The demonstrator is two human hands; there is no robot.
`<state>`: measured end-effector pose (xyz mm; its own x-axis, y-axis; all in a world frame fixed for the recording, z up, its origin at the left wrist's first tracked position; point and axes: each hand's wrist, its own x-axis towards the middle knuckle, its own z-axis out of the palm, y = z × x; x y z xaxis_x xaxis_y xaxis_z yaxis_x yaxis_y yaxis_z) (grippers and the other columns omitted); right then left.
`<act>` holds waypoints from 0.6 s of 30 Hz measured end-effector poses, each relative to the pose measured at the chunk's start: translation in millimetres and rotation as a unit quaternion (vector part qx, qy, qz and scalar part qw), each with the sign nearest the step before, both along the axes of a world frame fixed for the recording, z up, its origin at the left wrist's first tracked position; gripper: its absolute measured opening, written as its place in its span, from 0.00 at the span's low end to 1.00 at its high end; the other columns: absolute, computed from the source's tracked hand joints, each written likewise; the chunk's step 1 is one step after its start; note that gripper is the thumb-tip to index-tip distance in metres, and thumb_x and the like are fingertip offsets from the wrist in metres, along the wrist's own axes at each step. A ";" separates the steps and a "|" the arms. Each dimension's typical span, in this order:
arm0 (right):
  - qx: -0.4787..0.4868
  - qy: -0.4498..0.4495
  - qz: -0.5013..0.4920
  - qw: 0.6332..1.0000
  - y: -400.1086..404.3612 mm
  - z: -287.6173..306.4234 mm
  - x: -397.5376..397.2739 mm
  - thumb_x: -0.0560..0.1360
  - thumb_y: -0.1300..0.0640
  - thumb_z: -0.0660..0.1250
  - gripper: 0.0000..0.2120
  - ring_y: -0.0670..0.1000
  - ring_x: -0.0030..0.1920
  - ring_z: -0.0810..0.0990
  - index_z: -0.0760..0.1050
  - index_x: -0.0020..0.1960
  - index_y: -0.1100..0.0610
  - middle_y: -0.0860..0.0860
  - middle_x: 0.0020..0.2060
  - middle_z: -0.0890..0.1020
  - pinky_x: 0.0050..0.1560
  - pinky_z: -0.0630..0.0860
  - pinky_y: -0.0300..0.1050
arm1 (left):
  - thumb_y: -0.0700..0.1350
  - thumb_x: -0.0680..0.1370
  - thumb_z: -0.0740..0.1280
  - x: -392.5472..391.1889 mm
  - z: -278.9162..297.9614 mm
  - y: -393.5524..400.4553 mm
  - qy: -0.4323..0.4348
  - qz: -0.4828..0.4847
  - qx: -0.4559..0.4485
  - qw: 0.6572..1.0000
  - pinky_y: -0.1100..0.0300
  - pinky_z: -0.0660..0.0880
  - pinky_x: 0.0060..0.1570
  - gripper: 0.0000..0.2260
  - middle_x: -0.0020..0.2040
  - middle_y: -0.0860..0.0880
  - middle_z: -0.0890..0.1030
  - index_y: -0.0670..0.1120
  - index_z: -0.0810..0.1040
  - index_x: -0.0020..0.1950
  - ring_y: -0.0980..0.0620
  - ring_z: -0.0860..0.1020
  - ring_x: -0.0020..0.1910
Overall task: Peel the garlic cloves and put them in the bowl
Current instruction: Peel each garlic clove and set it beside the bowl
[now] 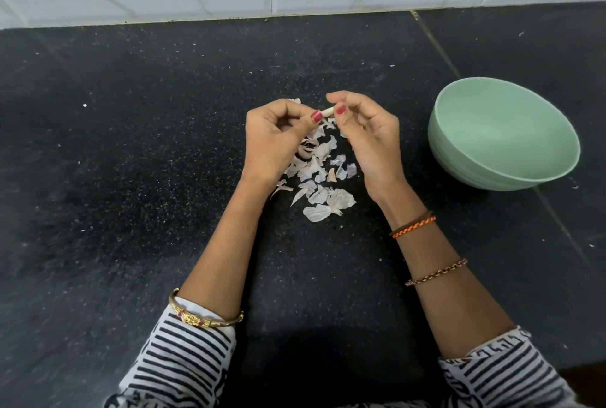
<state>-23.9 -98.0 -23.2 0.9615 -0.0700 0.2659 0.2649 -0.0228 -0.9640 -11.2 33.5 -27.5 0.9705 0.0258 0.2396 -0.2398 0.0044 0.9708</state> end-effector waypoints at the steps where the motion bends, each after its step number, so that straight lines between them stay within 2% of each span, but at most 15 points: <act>1: -0.026 -0.014 -0.010 1.000 -0.5 -0.6 0.6 0.75 0.65 0.65 0.06 0.40 0.45 0.78 0.78 0.49 0.57 0.46 0.42 0.81 0.48 0.74 0.34 | 0.34 0.73 0.69 -0.1 0.2 -0.3 0.002 -0.004 -0.004 1.000 0.69 0.73 0.30 0.08 0.29 0.55 0.79 0.44 0.78 0.36 0.60 0.75 0.28; 4: -0.053 -0.039 -0.065 0.996 0.0 -5.5 3.2 0.72 0.65 0.68 0.07 0.41 0.43 0.80 0.80 0.44 0.54 0.42 0.38 0.81 0.49 0.77 0.42 | 0.35 0.72 0.70 -1.6 1.2 -5.4 0.018 -0.007 -0.027 0.999 0.68 0.72 0.34 0.09 0.28 0.56 0.78 0.45 0.79 0.34 0.61 0.74 0.30; 6: -0.059 -0.066 -0.097 0.991 1.4 -7.8 4.2 0.71 0.63 0.69 0.09 0.42 0.42 0.79 0.79 0.40 0.48 0.38 0.35 0.81 0.48 0.76 0.47 | 0.34 0.73 0.69 -2.3 2.9 -8.9 0.048 -0.007 -0.071 0.996 0.68 0.70 0.33 0.10 0.28 0.56 0.77 0.44 0.79 0.33 0.61 0.71 0.30; 8: -0.064 -0.087 -0.111 0.988 4.1 -6.9 3.9 0.71 0.61 0.69 0.10 0.43 0.40 0.77 0.77 0.40 0.45 0.36 0.34 0.80 0.43 0.73 0.44 | 0.35 0.74 0.68 -2.3 5.0 -10.9 0.088 -0.025 -0.129 0.987 0.67 0.69 0.33 0.13 0.28 0.53 0.77 0.45 0.81 0.31 0.59 0.70 0.30; 12: 0.014 -0.082 -0.084 0.993 5.6 -4.6 2.6 0.72 0.67 0.67 0.10 0.38 0.40 0.78 0.77 0.41 0.52 0.37 0.34 0.81 0.42 0.73 0.33 | 0.36 0.76 0.64 -2.9 9.5 -17.3 0.163 -0.065 -0.232 0.957 0.68 0.66 0.27 0.18 0.27 0.52 0.77 0.45 0.81 0.27 0.59 0.69 0.27; 14: 0.018 -0.080 -0.083 0.993 5.0 -4.0 2.2 0.72 0.67 0.68 0.10 0.38 0.40 0.78 0.78 0.43 0.52 0.38 0.33 0.81 0.43 0.73 0.33 | 0.38 0.77 0.63 -3.0 8.8 -17.8 0.151 -0.072 -0.213 0.963 0.68 0.65 0.26 0.18 0.27 0.52 0.74 0.46 0.80 0.28 0.60 0.68 0.26; 16: -0.016 -0.100 -0.101 0.990 4.5 -5.4 2.9 0.70 0.65 0.70 0.09 0.43 0.41 0.79 0.79 0.42 0.50 0.37 0.34 0.81 0.44 0.73 0.38 | 0.39 0.79 0.62 -2.8 5.9 -15.8 0.117 -0.066 -0.144 0.980 0.66 0.66 0.30 0.16 0.28 0.52 0.74 0.46 0.79 0.32 0.59 0.68 0.28; 18: -0.056 -0.123 -0.125 0.983 3.8 -7.3 4.2 0.68 0.64 0.72 0.10 0.46 0.41 0.78 0.80 0.43 0.50 0.37 0.34 0.80 0.43 0.71 0.37 | 0.41 0.80 0.61 -3.2 3.5 -15.0 0.102 -0.048 -0.099 0.989 0.65 0.67 0.32 0.13 0.32 0.48 0.73 0.44 0.78 0.37 0.57 0.67 0.31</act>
